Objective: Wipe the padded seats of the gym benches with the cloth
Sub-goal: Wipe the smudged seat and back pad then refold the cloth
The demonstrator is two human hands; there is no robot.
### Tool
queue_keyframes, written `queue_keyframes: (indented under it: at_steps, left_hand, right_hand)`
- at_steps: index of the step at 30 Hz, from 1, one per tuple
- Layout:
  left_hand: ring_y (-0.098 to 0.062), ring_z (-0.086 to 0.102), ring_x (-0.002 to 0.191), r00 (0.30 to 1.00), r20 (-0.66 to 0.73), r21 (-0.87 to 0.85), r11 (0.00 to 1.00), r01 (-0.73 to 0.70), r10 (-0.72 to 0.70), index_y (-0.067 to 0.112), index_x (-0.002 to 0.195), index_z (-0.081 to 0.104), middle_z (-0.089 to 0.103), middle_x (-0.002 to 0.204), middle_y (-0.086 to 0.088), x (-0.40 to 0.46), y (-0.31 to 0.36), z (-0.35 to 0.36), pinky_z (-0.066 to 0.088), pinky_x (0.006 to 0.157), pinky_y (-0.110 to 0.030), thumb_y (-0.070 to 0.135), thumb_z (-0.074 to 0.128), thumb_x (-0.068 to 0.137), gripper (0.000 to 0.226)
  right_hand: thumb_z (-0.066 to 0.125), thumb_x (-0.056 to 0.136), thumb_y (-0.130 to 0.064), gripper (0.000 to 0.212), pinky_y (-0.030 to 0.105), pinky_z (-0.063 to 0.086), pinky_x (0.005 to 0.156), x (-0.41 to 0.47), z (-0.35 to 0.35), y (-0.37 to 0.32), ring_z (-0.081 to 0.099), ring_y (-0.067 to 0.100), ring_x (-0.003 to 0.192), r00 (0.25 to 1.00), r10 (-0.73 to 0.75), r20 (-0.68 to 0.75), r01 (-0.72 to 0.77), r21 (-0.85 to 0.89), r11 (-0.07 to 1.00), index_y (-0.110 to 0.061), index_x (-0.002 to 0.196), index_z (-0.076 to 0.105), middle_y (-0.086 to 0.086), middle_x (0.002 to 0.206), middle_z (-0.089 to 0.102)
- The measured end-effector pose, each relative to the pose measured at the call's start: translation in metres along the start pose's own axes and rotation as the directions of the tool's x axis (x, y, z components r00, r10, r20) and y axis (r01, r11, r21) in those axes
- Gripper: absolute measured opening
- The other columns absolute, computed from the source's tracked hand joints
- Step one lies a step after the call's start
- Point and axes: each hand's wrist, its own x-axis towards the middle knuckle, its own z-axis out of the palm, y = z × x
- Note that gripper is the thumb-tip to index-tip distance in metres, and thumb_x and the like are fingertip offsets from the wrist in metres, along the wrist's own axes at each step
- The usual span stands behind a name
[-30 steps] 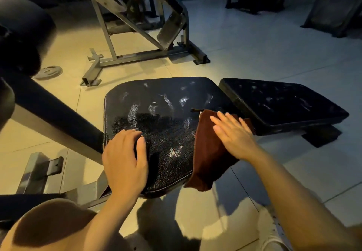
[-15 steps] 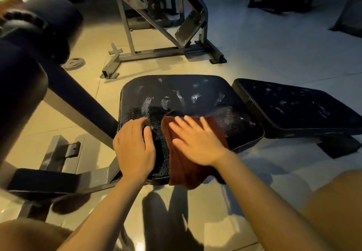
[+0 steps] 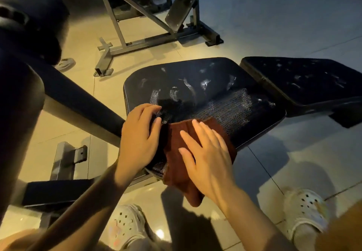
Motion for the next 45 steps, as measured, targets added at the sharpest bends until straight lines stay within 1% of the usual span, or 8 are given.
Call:
queue_keyframes:
  at_steps: [3,8,15,23,28,34,39,45]
  left_hand:
    - [-0.019,0.050,0.119,0.998,0.004,-0.033,0.998,-0.056,0.056,0.011,0.124,0.059,0.059,0.124,-0.006,-0.010,-0.016,0.003,0.031,0.103,-0.027,0.029,0.036,0.099,0.038]
    - [-0.023,0.055,0.114,0.988,-0.008,-0.127,0.980,-0.155,0.155,0.006,0.121,0.060,0.062,0.119,-0.010,-0.027,-0.034,0.002,0.042,0.102,-0.039,0.029,0.035,0.100,0.040]
    - [-0.006,0.045,0.113,0.958,0.089,-0.184,0.950,-0.254,0.273,0.003,0.124,0.058,0.059,0.122,-0.013,-0.036,-0.038,-0.031,0.027,0.099,-0.004,0.017,0.042,0.096,0.035]
    - [-0.027,0.046,0.122,0.873,0.272,-0.072,0.913,-0.401,0.405,0.009,0.130,0.056,0.051,0.132,-0.016,-0.035,-0.054,-0.066,0.036,0.104,-0.039,0.042,0.032,0.090,0.057]
    - [-0.027,0.046,0.125,0.797,0.343,-0.045,0.856,-0.514,0.497,0.011,0.134,0.052,0.050,0.134,-0.015,-0.027,-0.060,-0.047,0.040,0.106,-0.048,0.043,0.033,0.093,0.056]
    - [-0.017,0.042,0.129,0.789,0.249,-0.056,0.822,-0.567,0.562,0.012,0.137,0.049,0.049,0.136,-0.007,-0.004,-0.046,-0.031,0.023,0.111,-0.016,0.040,0.036,0.097,0.050]
    - [-0.005,0.034,0.131,0.790,0.244,-0.058,0.822,-0.567,0.563,0.016,0.140,0.045,0.044,0.142,-0.003,0.003,-0.053,-0.019,0.020,0.111,-0.014,0.045,0.034,0.098,0.052]
    - [-0.007,0.031,0.134,0.808,0.177,-0.066,0.826,-0.559,0.561,0.013,0.141,0.045,0.046,0.143,-0.007,0.005,-0.042,0.009,0.017,0.114,-0.019,0.048,0.028,0.099,0.057]
  right_hand:
    - [0.022,0.096,-0.054,0.060,0.052,0.015,0.116,-0.004,0.006,-0.014,0.027,0.038,0.145,0.988,0.151,0.011,-0.150,-0.076,0.986,-0.026,0.143,0.047,0.019,0.155,0.033]
    - [0.022,0.098,-0.043,0.058,0.046,0.020,0.114,-0.025,0.013,-0.052,0.041,0.028,0.139,0.980,0.191,-0.062,-0.196,-0.089,0.977,-0.016,0.143,0.048,0.011,0.148,0.046]
    - [0.052,0.092,-0.023,0.046,0.040,0.012,0.118,-0.052,0.048,-0.098,0.041,0.026,0.135,0.951,0.174,-0.254,-0.175,0.021,0.984,-0.016,0.137,0.050,0.009,0.144,0.051]
    - [0.043,0.094,-0.040,0.053,0.028,-0.003,0.121,-0.042,0.072,-0.119,0.029,0.024,0.141,0.705,0.537,-0.463,-0.416,0.343,0.842,-0.009,0.137,0.052,0.014,0.147,0.047]
    - [0.044,0.096,-0.045,0.051,0.045,0.016,0.117,-0.041,0.091,-0.129,0.023,0.030,0.142,0.520,0.617,-0.590,-0.492,0.384,0.782,-0.017,0.137,0.049,0.013,0.152,0.031]
    - [0.024,0.100,-0.060,0.063,0.006,0.010,0.113,-0.021,0.107,-0.166,0.007,0.004,0.148,0.284,0.864,-0.415,-0.325,0.806,0.494,-0.039,0.154,-0.002,-0.018,0.161,0.001]
    - [0.022,0.096,-0.058,0.063,0.013,0.013,0.116,-0.010,0.087,-0.131,0.012,0.004,0.147,0.229,0.930,-0.288,-0.194,0.923,0.333,-0.033,0.152,0.004,-0.016,0.158,0.009]
    - [0.025,0.104,-0.044,0.060,0.042,0.017,0.122,0.012,0.049,0.000,0.016,0.020,0.149,0.339,0.940,-0.024,-0.158,0.984,0.082,-0.022,0.157,0.006,0.001,0.164,0.009]
